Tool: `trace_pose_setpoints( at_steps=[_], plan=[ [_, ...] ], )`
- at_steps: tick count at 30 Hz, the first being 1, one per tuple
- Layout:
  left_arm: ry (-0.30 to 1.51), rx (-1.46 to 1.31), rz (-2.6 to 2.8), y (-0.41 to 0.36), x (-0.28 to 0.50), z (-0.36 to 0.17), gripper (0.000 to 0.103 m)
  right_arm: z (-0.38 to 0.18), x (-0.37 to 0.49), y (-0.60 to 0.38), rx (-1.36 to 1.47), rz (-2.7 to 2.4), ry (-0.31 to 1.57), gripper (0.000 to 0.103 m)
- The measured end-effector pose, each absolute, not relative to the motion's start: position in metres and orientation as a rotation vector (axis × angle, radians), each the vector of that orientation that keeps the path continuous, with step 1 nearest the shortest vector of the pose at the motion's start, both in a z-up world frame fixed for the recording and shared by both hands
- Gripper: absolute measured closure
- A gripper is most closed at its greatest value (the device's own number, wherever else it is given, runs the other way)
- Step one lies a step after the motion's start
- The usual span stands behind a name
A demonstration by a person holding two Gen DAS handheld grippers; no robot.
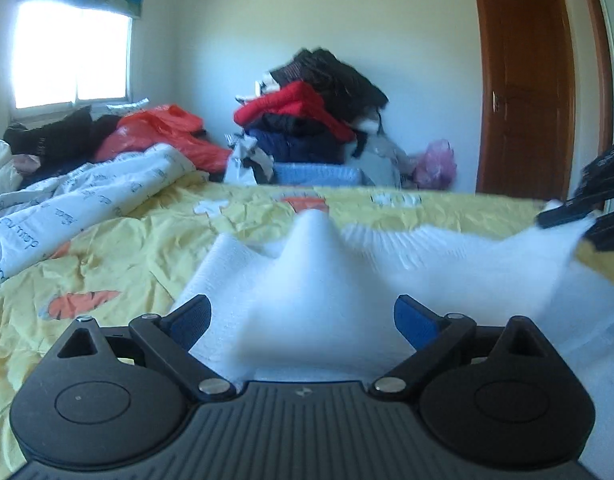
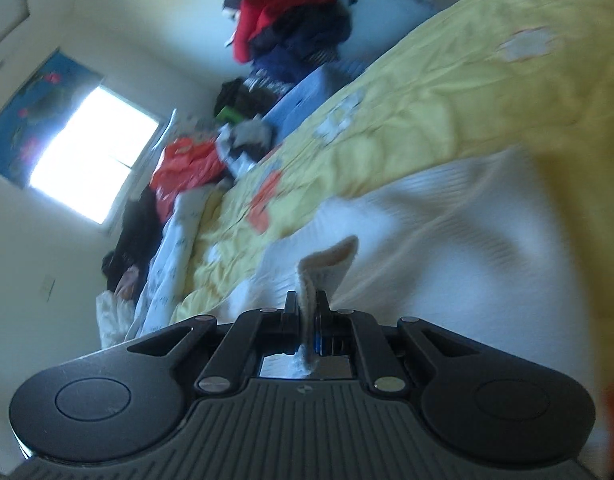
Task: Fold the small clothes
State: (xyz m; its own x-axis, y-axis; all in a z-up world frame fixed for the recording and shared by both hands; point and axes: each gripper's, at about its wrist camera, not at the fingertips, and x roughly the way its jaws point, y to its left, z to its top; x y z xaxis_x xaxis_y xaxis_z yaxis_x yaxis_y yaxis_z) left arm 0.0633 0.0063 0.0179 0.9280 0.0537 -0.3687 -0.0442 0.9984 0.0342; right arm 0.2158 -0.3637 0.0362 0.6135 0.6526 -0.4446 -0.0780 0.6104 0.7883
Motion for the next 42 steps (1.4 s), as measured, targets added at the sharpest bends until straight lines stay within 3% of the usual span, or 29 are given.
trace_pose_setpoints(
  at_steps=[12,25,26,27,30,33,35,38,40,42],
  plan=[
    [0.519,-0.04,0.03,0.017,0.081,0.01,0.004,-0.004,0.195,-0.4,0.814,0.36,0.826,0.092],
    [0.553,-0.026,0.022,0.015,0.085,0.008,0.004,-0.015,0.194,-0.408,0.787,0.314,0.817,0.095],
    [0.556,-0.02,0.023,0.015,0.086,0.009,0.004,-0.015,0.193,-0.408,0.795,0.314,0.813,0.095],
    [0.557,-0.011,0.02,0.014,0.086,0.011,0.004,-0.013,0.192,-0.407,0.797,0.313,0.811,0.084],
    [0.538,0.051,-0.006,0.012,0.089,0.026,0.004,0.01,0.18,-0.401,0.686,0.237,0.76,0.083],
    [0.526,0.056,-0.031,0.013,0.107,0.041,0.004,0.043,0.159,-0.381,0.493,0.162,0.599,0.075],
    [0.558,0.049,-0.046,0.01,0.128,0.044,0.004,0.052,0.161,-0.359,0.447,0.243,0.603,0.074],
    [0.666,0.047,-0.071,0.002,0.166,0.036,0.004,0.047,0.177,-0.323,0.342,0.302,0.664,0.067],
    [0.752,0.045,-0.053,0.0,0.183,0.021,0.004,0.029,0.189,-0.305,0.275,0.272,0.715,0.067],
    [0.723,0.048,-0.045,0.002,0.183,0.008,0.0,0.009,0.189,-0.296,0.199,0.264,0.691,0.07]
  ],
)
